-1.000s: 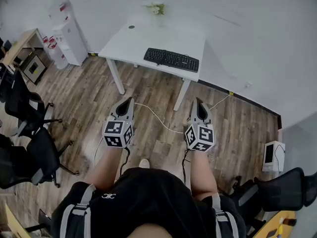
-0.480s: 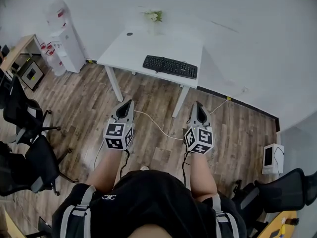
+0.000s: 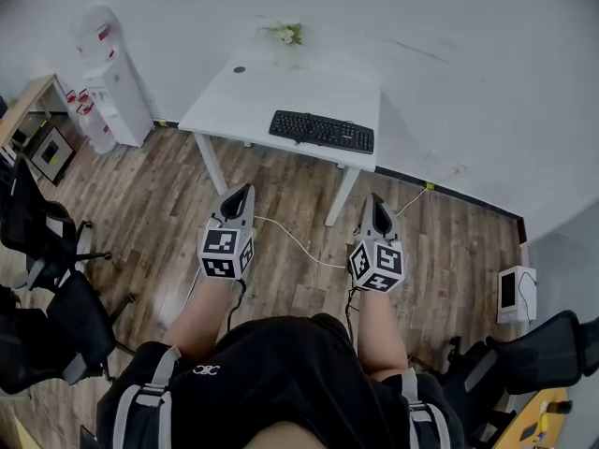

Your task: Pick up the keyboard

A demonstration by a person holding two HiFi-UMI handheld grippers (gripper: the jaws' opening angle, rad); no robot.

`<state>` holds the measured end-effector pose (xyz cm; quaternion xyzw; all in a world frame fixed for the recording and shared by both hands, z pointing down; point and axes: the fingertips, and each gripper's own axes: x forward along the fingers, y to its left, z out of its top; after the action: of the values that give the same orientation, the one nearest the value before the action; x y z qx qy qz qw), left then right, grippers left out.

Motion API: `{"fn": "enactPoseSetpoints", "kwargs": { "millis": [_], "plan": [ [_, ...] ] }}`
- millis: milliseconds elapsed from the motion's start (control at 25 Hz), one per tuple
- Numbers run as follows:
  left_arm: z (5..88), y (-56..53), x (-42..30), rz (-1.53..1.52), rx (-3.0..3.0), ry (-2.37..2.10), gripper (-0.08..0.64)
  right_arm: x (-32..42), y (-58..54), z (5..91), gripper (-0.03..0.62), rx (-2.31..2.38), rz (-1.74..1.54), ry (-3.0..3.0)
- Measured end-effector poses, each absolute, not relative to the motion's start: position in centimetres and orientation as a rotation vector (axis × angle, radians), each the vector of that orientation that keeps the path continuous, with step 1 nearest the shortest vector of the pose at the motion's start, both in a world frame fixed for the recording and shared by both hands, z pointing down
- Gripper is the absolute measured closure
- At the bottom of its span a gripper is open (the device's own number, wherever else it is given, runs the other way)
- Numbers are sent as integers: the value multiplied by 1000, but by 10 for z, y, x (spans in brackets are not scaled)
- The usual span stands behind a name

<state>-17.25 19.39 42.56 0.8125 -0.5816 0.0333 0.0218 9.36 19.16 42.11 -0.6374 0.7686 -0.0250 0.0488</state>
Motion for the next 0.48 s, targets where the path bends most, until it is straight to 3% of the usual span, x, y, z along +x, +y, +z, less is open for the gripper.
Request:
{"fn": "enactPoseSetpoints", "kwargs": {
  "millis": [480],
  "plan": [
    [441,160,-184,117,2533,-1756,551,89,164,441,588,-1994,-112,2324]
  ]
}}
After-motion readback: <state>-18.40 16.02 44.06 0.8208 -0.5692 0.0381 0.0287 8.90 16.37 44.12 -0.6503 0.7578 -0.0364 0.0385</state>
